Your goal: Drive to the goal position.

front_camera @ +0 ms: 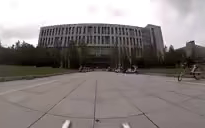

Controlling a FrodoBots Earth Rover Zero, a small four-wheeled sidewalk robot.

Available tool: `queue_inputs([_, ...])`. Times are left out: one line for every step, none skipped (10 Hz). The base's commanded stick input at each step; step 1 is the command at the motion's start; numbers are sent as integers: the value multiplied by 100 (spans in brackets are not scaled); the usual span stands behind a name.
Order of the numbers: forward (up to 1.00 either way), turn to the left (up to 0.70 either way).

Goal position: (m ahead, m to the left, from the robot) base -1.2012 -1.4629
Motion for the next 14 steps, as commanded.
queue_inputs([85, 0])
queue_inputs([85, 0])
queue_inputs([85, 0])
queue_inputs([85, -6])
queue_inputs([85, -1])
queue_inputs([85, 0])
queue_inputs([85, -4])
queue_inputs([85, -6])
queue_inputs([85, -2])
queue_inputs([85, 0])
queue_inputs([85, 0])
queue_inputs([85, 0])
queue_inputs([85, 0])
queue_inputs([85, 0])
